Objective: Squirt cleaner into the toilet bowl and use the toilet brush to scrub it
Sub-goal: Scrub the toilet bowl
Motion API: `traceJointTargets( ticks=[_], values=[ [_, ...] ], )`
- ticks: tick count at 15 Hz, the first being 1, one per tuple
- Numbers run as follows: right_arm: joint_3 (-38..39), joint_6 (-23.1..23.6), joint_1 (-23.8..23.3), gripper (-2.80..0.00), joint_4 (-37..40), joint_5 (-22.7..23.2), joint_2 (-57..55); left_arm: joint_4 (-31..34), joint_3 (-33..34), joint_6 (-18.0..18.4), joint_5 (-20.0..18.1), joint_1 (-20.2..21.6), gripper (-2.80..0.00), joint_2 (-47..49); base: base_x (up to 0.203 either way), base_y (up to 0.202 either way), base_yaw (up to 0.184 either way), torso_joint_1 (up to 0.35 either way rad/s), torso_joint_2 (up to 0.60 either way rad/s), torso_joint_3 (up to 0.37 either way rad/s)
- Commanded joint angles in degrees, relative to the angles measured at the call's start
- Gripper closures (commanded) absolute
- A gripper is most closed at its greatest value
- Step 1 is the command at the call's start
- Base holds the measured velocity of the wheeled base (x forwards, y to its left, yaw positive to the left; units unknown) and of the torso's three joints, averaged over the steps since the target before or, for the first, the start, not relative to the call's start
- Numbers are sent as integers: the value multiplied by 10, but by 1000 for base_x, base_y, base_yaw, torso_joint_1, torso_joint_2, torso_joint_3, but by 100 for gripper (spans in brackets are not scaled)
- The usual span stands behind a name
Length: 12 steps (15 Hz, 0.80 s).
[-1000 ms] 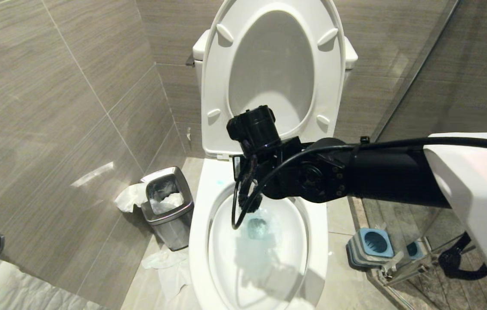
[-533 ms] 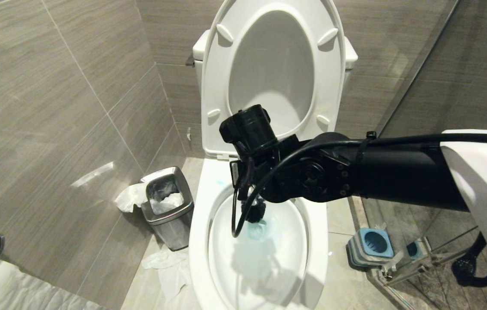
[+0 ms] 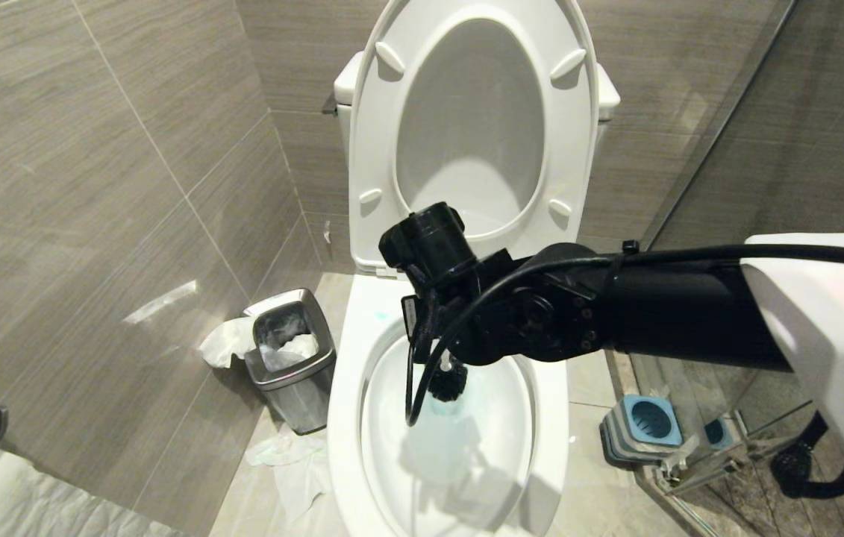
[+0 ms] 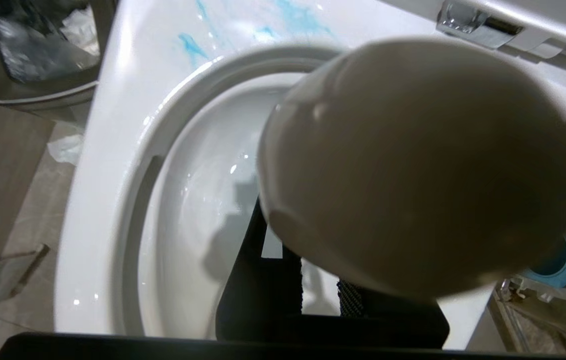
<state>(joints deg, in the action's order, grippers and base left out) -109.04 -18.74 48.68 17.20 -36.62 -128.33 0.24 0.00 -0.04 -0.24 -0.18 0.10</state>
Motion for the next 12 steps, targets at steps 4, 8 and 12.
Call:
traceJointTargets(
  ticks=[4,8,12],
  values=[
    [-6,-9,-7,0,-34,-2,-97,0,1,-1,0,0,0,1,0,0,0,0,0,0],
    [-7,-9,-10,0,-59,-2,-118,0,1,-1,0,0,0,0,0,0,0,0,0,0],
    [4,-7,-2,0,-47,-2,-38,0,1,-1,0,0,0,0,0,0,0,0,0,0]
  ],
)
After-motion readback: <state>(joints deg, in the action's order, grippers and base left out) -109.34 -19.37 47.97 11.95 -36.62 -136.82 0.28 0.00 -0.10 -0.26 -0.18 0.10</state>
